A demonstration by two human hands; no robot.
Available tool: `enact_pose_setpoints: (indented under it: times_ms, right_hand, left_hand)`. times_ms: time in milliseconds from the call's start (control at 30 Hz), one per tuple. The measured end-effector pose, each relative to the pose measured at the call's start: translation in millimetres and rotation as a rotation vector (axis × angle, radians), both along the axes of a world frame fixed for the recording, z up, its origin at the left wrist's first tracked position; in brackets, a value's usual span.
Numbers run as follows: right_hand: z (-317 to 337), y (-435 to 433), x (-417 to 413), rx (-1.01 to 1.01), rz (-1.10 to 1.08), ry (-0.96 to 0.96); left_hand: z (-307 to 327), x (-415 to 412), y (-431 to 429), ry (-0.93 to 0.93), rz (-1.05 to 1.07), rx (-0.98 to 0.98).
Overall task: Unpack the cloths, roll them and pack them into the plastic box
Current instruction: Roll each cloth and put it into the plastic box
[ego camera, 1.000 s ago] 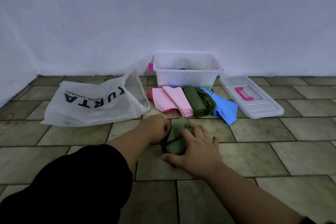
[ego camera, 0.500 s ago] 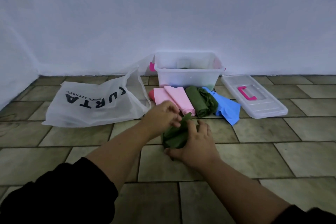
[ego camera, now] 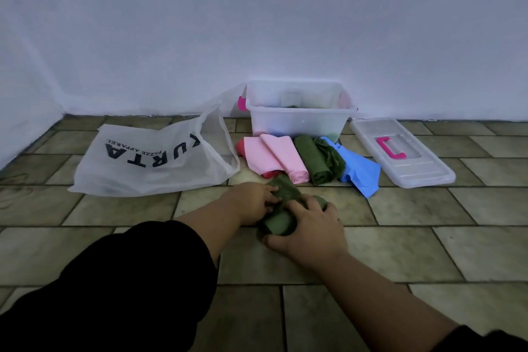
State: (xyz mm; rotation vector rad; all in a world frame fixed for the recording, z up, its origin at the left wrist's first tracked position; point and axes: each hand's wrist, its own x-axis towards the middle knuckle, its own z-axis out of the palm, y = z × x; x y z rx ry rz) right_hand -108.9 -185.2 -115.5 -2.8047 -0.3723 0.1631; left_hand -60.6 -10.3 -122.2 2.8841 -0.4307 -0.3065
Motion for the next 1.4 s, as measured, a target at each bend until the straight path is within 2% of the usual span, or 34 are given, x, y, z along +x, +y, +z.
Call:
enact_pose_setpoints:
  times_ms: [133,300,467,700,800,900,933,1000,1100,1200,1300,1400]
  right_hand:
    - [0,-9,-9,0.022,-0.038,-0.121]
    - [-2,-13,-14,-0.095,0.027,-0.095]
    - [13,-34,7,-0.160,0.231,0.079]
    - [35,-50,32,-0.024,0.385,0.199]
    - [36,-54,38,0.001,0.373,0.205]
    - [36,-55,41,0.012,0.367,0.207]
    - [36,-55,42,0.012,0.368,0.212]
    - [36,-55,44,0.011,0.377,0.218]
    - [37,-51,44,0.003,0.416,0.233]
    - [35,-50,45,0.029,0.433,0.300]
    - [29,-53,46,0.185,0.413,0.410]
    - [20,-54,46,0.278,0.329,0.400]
  left_hand:
    - [-5,-1,-1,-0.030,-0.013,0.028]
    - [-4,0,-1,-0.038,-0.018,0.042]
    - [-2,1,-1,-0.015,-0.025,0.048]
    - [2,0,1,-0.005,-0.017,0.080]
    - [8,-8,-4,-0.134,0.088,0.058]
    - [25,-18,-17,-0.367,0.225,-0.158]
    - [32,-22,-22,-0.380,0.239,-0.247]
    - [45,-34,-34,-0.203,0.223,-0.354]
    - [46,-54,-48,0.155,0.157,-0.189]
    - [39,-63,-46,0.178,0.187,-0.097]
    - [38,-63,-38,0.215,0.215,-0.137]
    - [38,-61,-33,0.244,0.230,-0.160]
